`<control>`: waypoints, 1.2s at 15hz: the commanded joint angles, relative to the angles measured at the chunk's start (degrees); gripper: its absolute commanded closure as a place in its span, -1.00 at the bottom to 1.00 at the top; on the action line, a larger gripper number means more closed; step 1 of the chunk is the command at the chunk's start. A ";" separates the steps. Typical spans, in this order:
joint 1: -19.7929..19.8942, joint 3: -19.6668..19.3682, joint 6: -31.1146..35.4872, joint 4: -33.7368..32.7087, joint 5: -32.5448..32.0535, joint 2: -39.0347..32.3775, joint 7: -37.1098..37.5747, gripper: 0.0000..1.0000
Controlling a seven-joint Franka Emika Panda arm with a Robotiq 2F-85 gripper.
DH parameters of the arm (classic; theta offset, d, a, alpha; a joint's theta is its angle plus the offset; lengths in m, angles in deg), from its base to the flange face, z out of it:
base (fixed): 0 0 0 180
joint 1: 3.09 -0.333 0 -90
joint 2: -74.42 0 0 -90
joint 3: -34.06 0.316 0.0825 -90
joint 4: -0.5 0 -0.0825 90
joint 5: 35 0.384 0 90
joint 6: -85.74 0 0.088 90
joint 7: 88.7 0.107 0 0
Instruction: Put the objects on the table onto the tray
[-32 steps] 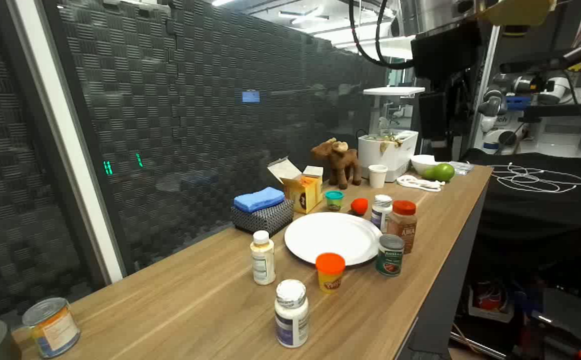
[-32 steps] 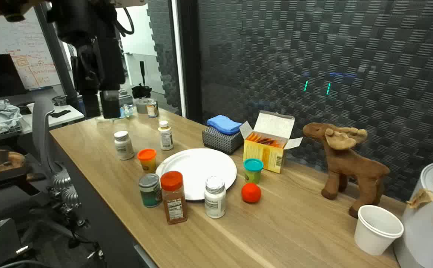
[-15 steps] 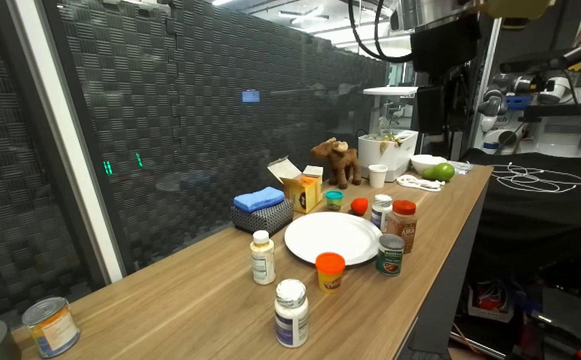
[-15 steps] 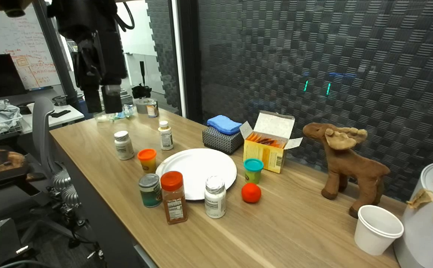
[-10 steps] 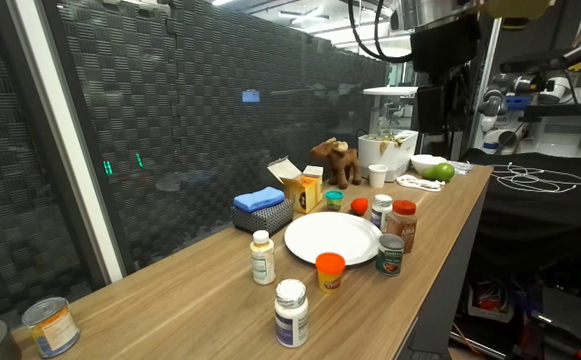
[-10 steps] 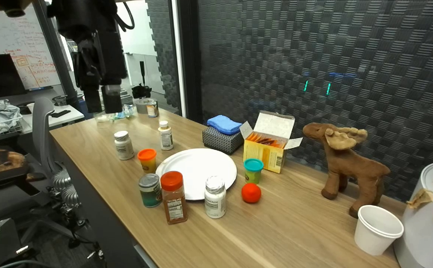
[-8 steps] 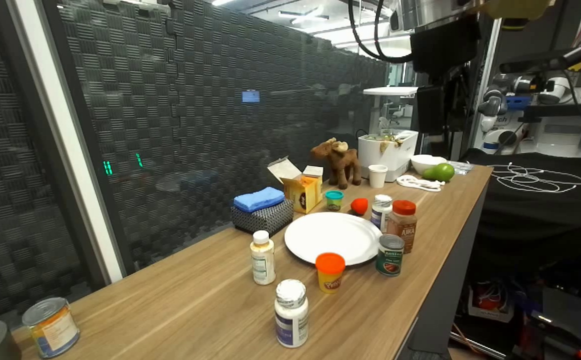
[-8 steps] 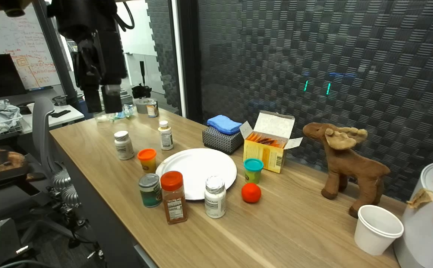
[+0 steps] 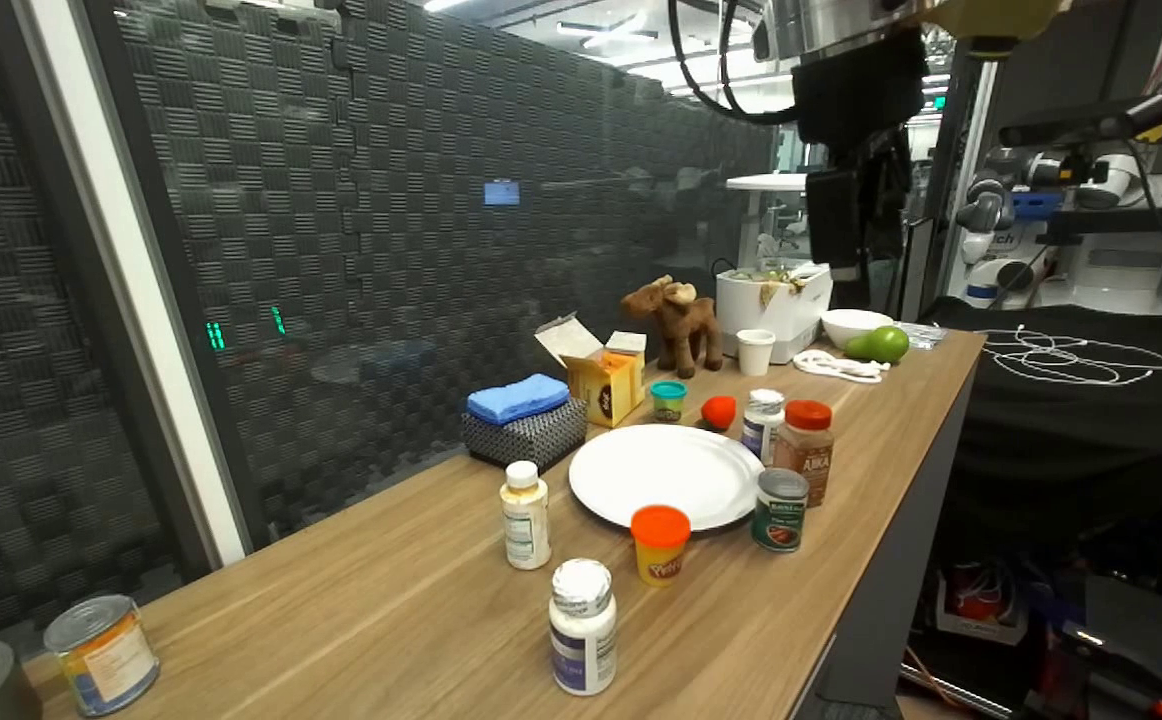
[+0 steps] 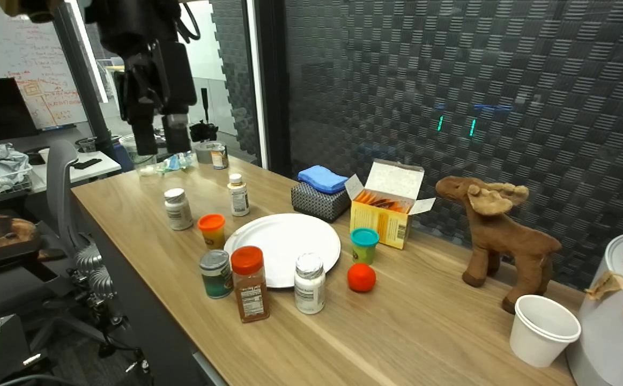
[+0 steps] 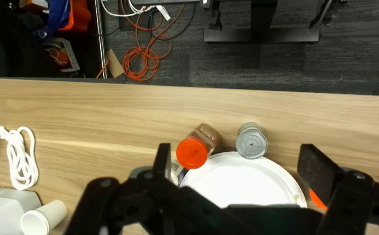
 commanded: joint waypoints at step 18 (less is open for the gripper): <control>-9.76 0.35 11.50 -36.56 8.91 -41.47 -0.99 -1.00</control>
